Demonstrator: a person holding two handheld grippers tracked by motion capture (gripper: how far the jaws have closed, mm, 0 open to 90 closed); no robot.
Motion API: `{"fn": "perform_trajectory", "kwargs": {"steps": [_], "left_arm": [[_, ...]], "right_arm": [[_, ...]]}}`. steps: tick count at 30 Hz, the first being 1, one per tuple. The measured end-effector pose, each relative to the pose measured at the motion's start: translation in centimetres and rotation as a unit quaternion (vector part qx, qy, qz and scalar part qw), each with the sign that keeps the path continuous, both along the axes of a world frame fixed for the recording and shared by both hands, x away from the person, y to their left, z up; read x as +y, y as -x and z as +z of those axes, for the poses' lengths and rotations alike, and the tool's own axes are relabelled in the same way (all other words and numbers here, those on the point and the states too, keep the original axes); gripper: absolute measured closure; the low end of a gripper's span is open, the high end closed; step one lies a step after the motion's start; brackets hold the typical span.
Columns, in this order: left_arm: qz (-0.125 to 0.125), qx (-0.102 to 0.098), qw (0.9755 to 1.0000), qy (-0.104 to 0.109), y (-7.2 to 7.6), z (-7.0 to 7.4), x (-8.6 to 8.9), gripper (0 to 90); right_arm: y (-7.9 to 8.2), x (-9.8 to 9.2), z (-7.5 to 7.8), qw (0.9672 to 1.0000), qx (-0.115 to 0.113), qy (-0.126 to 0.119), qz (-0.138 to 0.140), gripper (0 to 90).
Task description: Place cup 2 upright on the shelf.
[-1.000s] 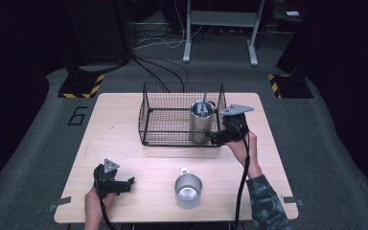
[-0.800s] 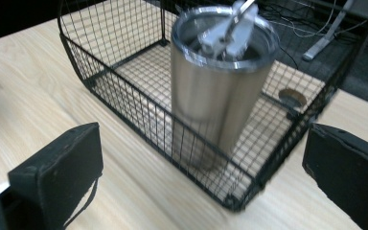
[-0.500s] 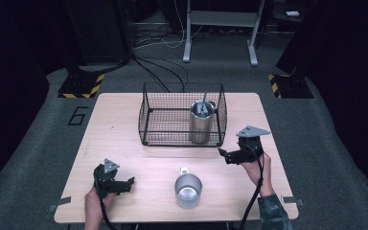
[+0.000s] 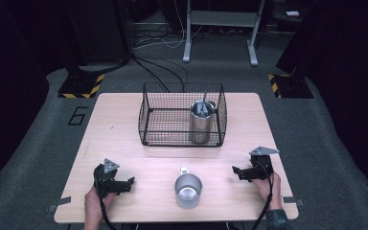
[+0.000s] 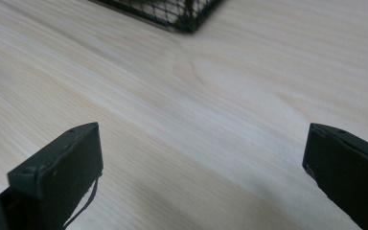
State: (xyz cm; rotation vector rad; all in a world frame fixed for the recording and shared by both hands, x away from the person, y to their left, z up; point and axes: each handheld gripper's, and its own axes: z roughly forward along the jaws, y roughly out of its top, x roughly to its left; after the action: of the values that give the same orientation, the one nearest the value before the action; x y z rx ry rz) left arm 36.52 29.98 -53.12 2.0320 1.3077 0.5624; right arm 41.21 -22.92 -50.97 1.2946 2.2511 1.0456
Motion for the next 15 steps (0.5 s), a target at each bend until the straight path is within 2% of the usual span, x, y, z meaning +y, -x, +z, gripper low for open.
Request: {"fn": "perform_trajectory", "kwargs": {"steps": [6,8,11,13,15], "left_arm": [[-0.001,0.0,1.0,0.0,0.0,0.0,0.0,0.4],[-0.001,0.0,1.0,0.0,0.0,0.0,0.0,0.4],[0.004,-0.004,1.0,0.002,0.0,-0.1,-0.1,0.4],[0.009,0.0,1.0,0.0,0.1,0.0,-0.1,0.5],[0.015,-0.006,0.9999,0.006,0.2,-0.1,-0.2,0.5]], "right_arm": [[-0.3,-1.6,-1.6,0.9997,0.017,-0.001,-0.019,0.0],[-0.1,-1.8,-1.7,0.9998,0.012,0.0,-0.018,0.0],[-0.1,-1.6,-1.9,0.9997,0.001,0.014,-0.02,0.0],[0.0,-1.2,-2.0,0.9993,-0.003,0.037,-0.012,0.0],[0.0,-1.1,-2.0,0.9993,-0.002,0.036,-0.006,0.0]]}}
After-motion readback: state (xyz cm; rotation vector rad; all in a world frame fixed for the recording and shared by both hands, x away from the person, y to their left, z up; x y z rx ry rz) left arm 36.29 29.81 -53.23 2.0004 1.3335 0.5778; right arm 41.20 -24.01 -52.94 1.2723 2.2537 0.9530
